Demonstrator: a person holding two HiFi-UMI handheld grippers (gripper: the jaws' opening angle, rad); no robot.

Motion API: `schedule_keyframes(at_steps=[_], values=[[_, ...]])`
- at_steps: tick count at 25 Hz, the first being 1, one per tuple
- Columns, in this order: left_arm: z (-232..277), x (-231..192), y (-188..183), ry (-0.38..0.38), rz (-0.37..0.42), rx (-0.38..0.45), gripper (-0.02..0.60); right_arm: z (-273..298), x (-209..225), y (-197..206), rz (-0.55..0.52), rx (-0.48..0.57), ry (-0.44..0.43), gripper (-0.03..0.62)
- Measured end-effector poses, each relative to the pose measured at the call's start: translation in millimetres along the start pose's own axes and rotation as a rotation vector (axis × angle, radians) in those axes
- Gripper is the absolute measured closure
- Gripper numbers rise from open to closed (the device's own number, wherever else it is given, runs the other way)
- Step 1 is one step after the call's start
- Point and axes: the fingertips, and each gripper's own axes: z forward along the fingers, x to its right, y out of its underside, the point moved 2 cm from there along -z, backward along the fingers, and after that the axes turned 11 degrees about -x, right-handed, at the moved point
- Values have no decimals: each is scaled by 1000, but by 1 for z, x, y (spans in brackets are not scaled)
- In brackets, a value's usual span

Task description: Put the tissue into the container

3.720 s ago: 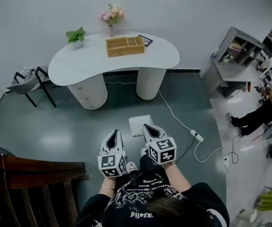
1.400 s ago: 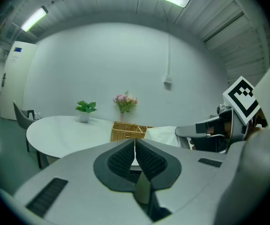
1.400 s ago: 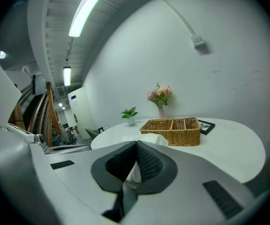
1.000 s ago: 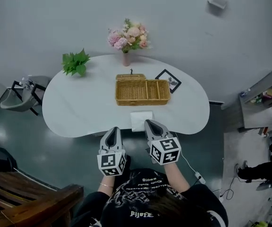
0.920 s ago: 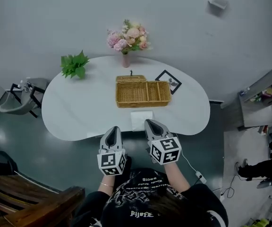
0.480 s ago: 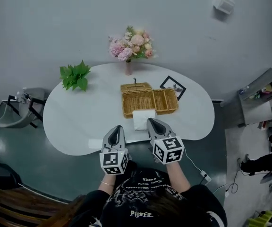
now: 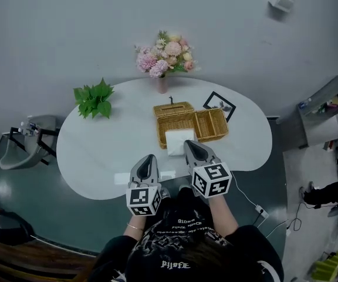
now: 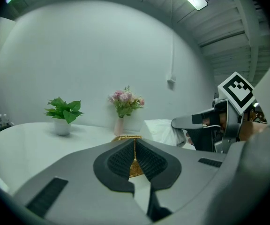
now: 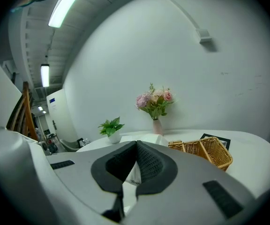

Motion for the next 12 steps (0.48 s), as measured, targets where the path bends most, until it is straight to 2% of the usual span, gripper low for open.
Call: schedule_keyframes(at_steps=[12], values=[[9,-11,-17,-67,-29,13,555,28,12,-27,-2,-27,-57,571]])
